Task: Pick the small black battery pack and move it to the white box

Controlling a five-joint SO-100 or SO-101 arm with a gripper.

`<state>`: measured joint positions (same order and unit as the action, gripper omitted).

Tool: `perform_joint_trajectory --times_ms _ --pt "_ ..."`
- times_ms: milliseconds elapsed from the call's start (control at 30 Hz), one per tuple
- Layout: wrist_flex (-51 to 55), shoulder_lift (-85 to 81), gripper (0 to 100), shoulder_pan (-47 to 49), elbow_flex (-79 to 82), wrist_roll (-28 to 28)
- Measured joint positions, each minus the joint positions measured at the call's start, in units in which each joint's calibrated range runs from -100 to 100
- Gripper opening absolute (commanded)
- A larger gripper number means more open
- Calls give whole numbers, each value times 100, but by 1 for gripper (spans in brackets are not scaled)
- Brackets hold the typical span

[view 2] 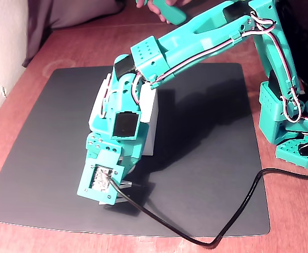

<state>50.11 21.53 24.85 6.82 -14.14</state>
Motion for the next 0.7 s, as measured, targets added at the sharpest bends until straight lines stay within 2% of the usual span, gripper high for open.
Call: perform_joint_trajectory --times_ms 700 --pt "218 220 17 -37 -155 74"
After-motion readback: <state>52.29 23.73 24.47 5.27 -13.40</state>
